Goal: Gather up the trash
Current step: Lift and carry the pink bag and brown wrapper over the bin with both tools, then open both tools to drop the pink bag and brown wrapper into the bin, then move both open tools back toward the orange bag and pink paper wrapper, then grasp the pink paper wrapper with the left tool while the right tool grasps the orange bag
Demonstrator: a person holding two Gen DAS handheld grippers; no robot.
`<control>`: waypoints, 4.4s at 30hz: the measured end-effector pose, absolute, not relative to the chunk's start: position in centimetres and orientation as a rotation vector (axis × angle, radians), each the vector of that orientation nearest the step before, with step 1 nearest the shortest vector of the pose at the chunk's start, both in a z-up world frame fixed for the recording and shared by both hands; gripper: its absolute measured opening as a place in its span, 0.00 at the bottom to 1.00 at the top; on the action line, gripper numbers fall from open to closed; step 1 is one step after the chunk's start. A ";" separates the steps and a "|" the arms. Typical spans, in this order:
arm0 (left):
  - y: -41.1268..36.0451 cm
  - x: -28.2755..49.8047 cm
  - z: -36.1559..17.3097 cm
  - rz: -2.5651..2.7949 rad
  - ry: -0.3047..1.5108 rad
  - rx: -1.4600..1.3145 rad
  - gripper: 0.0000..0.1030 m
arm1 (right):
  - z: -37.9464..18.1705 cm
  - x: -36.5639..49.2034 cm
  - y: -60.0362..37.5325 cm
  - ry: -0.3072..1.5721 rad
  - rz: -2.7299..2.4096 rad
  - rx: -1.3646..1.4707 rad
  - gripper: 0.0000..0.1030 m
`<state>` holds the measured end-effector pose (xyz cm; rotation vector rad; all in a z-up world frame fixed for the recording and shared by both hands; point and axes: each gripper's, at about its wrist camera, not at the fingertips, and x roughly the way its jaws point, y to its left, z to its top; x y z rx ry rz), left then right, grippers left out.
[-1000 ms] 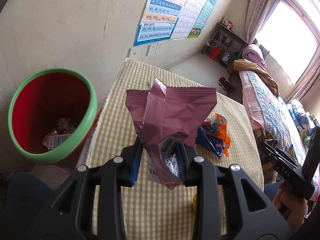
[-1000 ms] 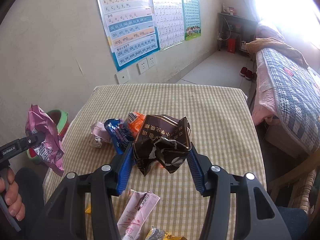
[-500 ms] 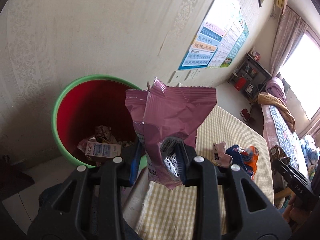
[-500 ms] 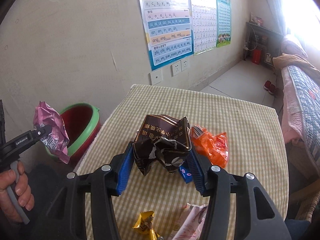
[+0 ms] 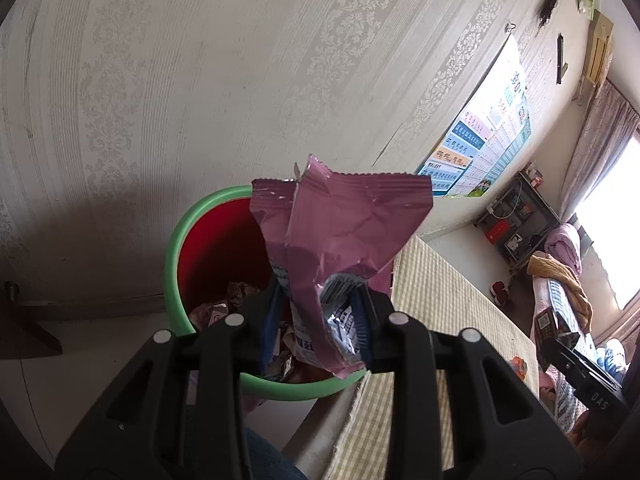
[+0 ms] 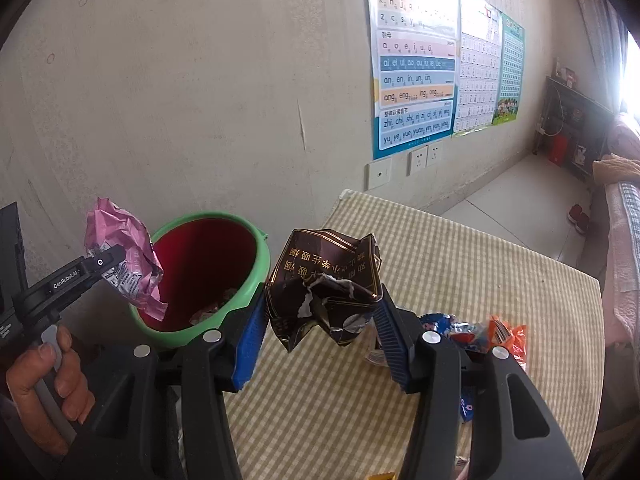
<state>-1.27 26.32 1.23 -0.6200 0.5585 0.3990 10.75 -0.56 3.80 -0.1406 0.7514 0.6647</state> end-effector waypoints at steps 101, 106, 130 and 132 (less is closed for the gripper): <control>8.4 6.3 -2.1 0.045 0.954 -0.417 0.95 | -0.1 13.7 -18.9 0.866 0.399 0.049 0.92; 7.5 8.9 -2.4 0.038 0.979 -0.395 0.95 | -1.6 15.2 -18.1 0.904 0.444 0.033 0.92; 5.0 18.1 -8.5 0.004 1.139 -0.388 0.72 | -7.7 21.3 -17.5 1.016 0.521 0.040 0.83; 4.6 18.2 -8.4 0.009 1.126 -0.370 0.64 | -8.2 21.3 -17.4 1.027 0.529 0.029 0.79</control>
